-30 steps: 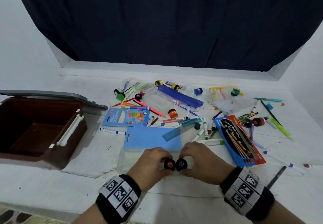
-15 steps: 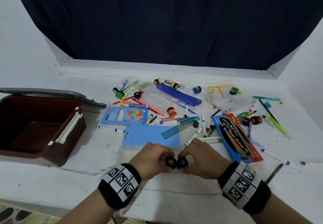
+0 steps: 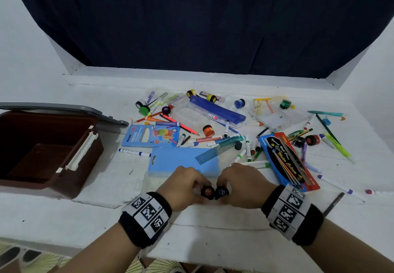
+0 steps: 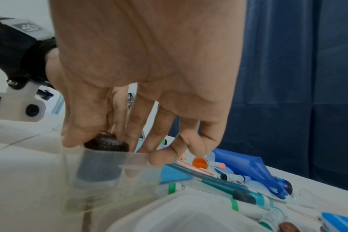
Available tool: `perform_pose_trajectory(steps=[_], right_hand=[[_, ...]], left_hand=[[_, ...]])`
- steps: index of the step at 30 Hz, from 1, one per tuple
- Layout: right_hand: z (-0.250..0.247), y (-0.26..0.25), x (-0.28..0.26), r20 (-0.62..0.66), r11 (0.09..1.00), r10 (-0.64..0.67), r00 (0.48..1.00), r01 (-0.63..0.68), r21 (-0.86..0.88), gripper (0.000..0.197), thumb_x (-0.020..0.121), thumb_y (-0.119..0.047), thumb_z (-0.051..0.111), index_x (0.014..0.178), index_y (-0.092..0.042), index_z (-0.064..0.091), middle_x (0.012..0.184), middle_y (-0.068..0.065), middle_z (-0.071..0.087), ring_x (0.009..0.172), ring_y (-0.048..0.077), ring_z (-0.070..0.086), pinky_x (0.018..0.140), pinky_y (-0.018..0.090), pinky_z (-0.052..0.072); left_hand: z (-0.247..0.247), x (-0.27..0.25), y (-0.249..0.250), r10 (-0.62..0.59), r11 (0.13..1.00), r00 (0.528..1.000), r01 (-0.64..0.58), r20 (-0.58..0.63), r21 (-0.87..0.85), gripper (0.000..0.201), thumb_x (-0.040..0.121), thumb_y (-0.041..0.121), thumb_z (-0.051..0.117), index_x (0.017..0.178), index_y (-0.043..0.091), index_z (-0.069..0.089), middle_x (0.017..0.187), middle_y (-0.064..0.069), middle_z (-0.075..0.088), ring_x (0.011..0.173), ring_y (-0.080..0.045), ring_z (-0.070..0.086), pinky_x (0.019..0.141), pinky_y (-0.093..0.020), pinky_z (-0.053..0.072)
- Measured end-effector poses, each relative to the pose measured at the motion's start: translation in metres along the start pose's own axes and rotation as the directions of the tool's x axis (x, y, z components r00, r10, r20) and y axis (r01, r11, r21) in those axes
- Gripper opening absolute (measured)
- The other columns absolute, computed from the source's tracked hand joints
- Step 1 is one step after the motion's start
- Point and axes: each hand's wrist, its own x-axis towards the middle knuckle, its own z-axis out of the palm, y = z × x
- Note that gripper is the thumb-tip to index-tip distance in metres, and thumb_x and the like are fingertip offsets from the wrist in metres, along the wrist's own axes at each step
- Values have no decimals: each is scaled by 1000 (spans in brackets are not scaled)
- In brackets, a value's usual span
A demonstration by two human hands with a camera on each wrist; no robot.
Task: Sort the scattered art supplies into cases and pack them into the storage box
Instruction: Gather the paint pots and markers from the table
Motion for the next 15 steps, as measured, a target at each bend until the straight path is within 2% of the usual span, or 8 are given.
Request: perform_pose_trajectory(steps=[4,7,9,11,13,15], right_hand=[[4,0,-2,-52,997,20,998,-17,70,27,80,-47,71,99,-28,71,99,-6,65,96,16,59,82,38,51],[3,5,-7,-155,981,-20,988,49,185,38,81,-52,71,113,-32,66,109,-13,61,94,4,50,86,29,45],[-5,7,-9,-260,965,-18,965,84,247,40,82,-52,70,117,-33,65,109,-18,61,89,-2,49,86,26,45],[-14,9,-8,-375,939,24,927,108,327,36,83,-48,72,116,-33,66,103,-20,63,84,0,56,81,24,49],[-18,10,-4,-472,892,104,875,128,433,29,83,-39,74,111,-33,68,94,-17,66,80,4,61,73,19,49],[-20,9,3,-503,825,202,840,131,550,23,84,-31,75,106,-31,67,87,-14,68,77,5,63,66,14,47]], left_hand=[[-2,-3,-3,13,1000,999,-12,43,-27,29,79,35,82,106,29,76,99,13,75,90,0,66,85,-24,54],[-8,-9,-8,-32,987,999,35,17,-159,44,78,33,84,119,28,69,106,9,73,95,-1,67,90,-24,53],[-17,-16,-12,-33,966,998,18,-51,-259,41,80,32,82,118,31,68,102,11,71,95,-1,66,89,-26,54],[-29,-22,-14,-35,946,989,-14,-144,-325,32,83,32,79,113,34,69,95,8,72,91,-4,67,86,-30,55],[-42,-27,-16,-58,913,968,-48,-246,-405,24,85,29,77,107,35,70,88,3,71,81,-7,66,82,-34,56],[-57,-29,-18,-89,890,940,-74,-330,-450,20,85,33,75,104,35,71,79,1,67,73,-10,63,78,-36,55]])
